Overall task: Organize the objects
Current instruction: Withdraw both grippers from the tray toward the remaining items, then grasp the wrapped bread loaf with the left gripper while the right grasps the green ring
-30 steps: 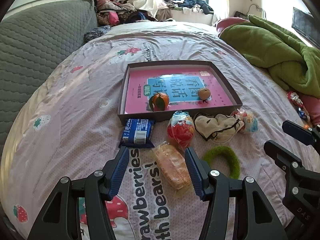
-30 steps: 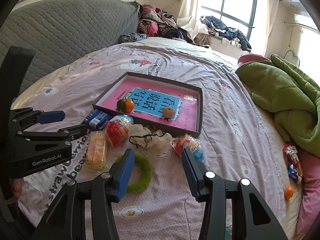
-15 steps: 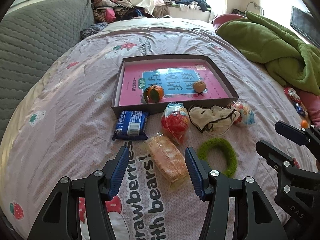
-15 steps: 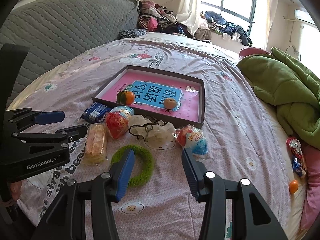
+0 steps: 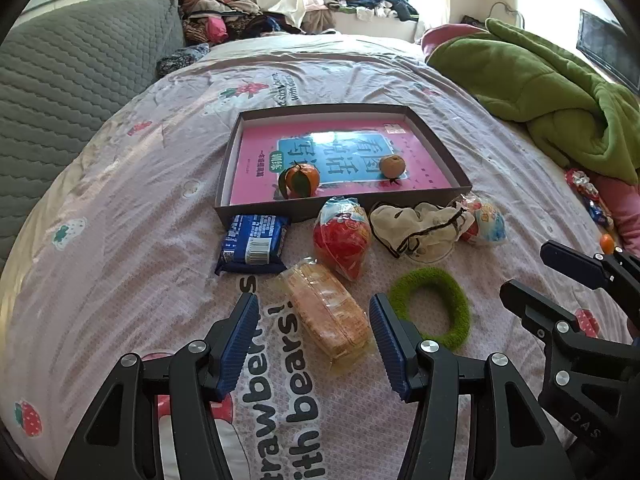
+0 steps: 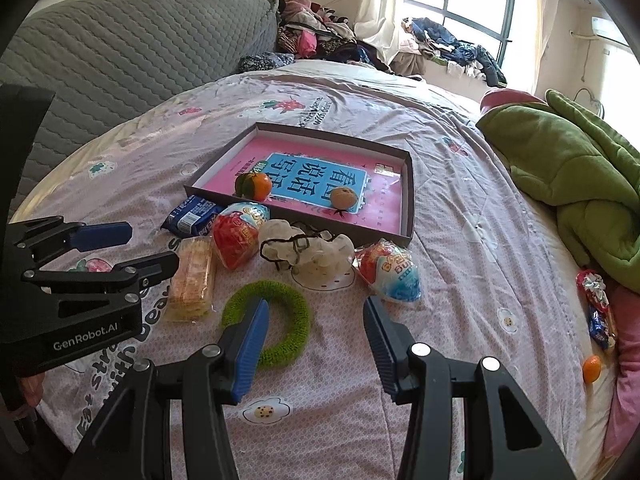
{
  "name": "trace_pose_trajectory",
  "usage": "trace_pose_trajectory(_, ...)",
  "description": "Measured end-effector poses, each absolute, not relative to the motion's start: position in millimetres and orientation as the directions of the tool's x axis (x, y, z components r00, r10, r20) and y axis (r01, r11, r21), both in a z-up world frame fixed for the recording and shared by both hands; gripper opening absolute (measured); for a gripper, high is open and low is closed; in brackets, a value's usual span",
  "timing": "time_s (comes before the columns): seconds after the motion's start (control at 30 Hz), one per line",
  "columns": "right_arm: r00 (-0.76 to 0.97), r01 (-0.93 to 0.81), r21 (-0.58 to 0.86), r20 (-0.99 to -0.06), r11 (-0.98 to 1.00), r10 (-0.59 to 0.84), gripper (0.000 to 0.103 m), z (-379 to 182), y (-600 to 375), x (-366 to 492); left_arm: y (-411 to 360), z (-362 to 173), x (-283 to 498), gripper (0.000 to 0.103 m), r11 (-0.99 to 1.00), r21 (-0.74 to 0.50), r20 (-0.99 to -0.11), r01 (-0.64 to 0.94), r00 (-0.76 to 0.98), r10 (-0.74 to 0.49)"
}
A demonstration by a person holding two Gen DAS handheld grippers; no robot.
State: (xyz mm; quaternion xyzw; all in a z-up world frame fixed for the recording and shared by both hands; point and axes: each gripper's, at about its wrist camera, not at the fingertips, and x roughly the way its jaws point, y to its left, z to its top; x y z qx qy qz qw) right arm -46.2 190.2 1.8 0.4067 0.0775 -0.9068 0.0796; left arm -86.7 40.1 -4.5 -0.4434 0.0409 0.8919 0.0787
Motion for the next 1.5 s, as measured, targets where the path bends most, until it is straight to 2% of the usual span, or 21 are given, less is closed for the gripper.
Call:
trace_pose_trajectory(0.97, -0.6, 0.172, -0.027, -0.795, -0.985, -0.083, 0.049, -34.2, 193.4, -68.8, 48.3, -36.8, -108.9, 0.059, -0.989, -0.071, -0.849, -0.128, -0.513, 0.128)
trace_pose_trajectory(1.37, -0.555, 0.113, 0.066, -0.823, -0.991, -0.119, 0.049, -55.3, 202.1, -87.0, 53.3, -56.0, -133.8, 0.059, -0.996, -0.072, -0.884, -0.061, -0.457, 0.092)
trace_pose_trajectory(1.5, -0.552, 0.104, 0.044, -0.829, -0.994, -0.094, 0.049, -62.0, 200.7, -90.7, 51.0, -67.1, -139.8, 0.06, -0.997, -0.068, -0.896, -0.036, -0.436, 0.077)
